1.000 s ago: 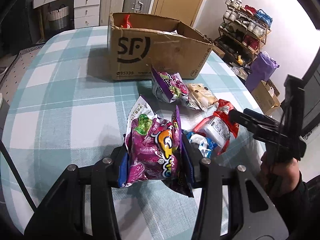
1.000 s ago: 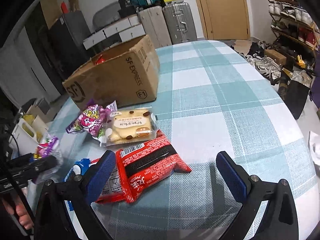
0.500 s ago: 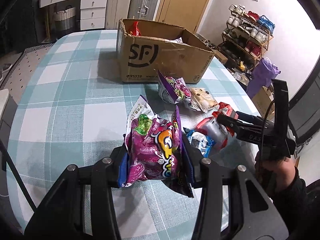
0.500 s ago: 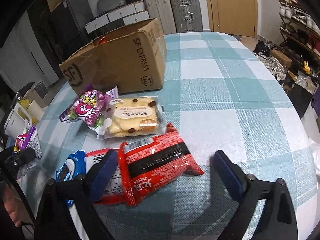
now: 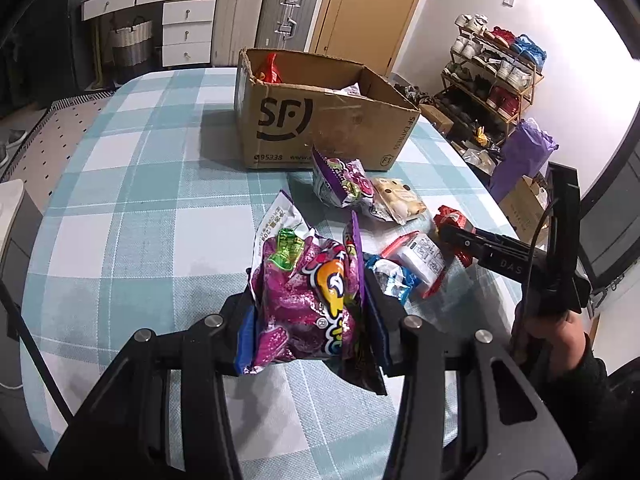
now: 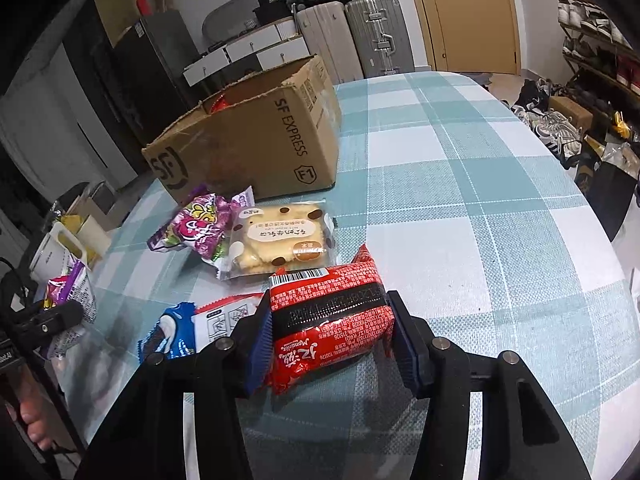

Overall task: Organize snacks
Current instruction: 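Carry the purple bag and red wafer pack toward the box with both tools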

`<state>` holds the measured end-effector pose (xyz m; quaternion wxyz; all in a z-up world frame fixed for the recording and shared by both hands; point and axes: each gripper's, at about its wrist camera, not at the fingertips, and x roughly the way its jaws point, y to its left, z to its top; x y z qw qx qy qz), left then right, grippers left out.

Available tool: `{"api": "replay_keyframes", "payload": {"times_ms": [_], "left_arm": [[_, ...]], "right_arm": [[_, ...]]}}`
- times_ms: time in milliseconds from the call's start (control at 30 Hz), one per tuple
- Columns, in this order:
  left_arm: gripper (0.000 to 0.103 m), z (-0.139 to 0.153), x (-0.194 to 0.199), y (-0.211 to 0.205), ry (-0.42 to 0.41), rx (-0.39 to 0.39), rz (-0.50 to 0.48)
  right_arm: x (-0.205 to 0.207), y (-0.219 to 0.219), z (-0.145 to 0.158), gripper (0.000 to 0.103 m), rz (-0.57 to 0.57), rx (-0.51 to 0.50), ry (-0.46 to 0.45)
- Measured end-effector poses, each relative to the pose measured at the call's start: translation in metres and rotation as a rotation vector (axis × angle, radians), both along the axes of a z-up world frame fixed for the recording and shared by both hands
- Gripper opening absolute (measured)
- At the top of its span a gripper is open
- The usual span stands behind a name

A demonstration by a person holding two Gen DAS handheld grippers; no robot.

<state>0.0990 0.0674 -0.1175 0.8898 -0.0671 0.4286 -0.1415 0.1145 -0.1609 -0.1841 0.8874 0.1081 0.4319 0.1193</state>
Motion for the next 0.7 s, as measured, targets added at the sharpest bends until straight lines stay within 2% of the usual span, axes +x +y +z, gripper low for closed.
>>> {"api": "replay_keyframes", "payload": {"times_ms": [333,700], "left_arm": [[0.042,0.004,0.001,0.002,-0.001,0.007,0.005],[0.042,0.018,0.017,-0.002,-0.022,0.016,0.012]], "right_arm": [[-0.007,0.003,0.009,0.053,0.008,0.030,-0.026],[-0.009,0.010,0.042,0.053,0.044,0.088,-0.088]]}}
